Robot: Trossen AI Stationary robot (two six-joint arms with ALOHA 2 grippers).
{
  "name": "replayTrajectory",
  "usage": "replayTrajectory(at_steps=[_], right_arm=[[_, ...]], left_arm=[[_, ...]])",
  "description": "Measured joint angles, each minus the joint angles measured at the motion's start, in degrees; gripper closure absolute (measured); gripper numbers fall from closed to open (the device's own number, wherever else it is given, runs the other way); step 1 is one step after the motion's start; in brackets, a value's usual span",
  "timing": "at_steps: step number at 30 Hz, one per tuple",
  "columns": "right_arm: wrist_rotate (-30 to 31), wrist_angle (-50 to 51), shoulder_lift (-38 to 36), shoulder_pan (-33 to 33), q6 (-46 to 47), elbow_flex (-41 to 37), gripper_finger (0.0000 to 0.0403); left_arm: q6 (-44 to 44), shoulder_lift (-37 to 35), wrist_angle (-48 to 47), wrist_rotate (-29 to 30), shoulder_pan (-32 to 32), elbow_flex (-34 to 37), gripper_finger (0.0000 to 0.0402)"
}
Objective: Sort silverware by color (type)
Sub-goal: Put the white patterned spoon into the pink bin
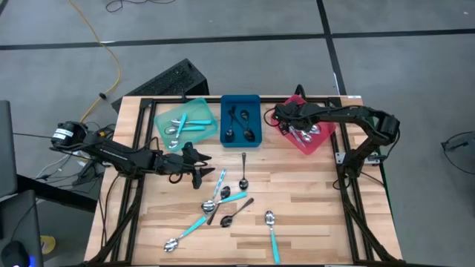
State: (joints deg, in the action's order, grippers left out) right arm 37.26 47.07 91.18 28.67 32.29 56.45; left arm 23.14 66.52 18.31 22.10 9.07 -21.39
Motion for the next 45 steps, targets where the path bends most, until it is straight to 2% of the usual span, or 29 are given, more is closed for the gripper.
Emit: replayTrajectory(at_steps=[32,45], right_arm=[[-2.24,-4.51,0.00,0.09,-2.69,-0.05,0.0364],[-2.73,-12.13,0.04,0.09,-2.88,-7.53,0.0364]], left_arm=[[0.00,0.00,-0.01,0.25,0.02,0.00,0.0173],[-0.02,0.00,0.00,0.85,0.02,0.00,0.0173]])
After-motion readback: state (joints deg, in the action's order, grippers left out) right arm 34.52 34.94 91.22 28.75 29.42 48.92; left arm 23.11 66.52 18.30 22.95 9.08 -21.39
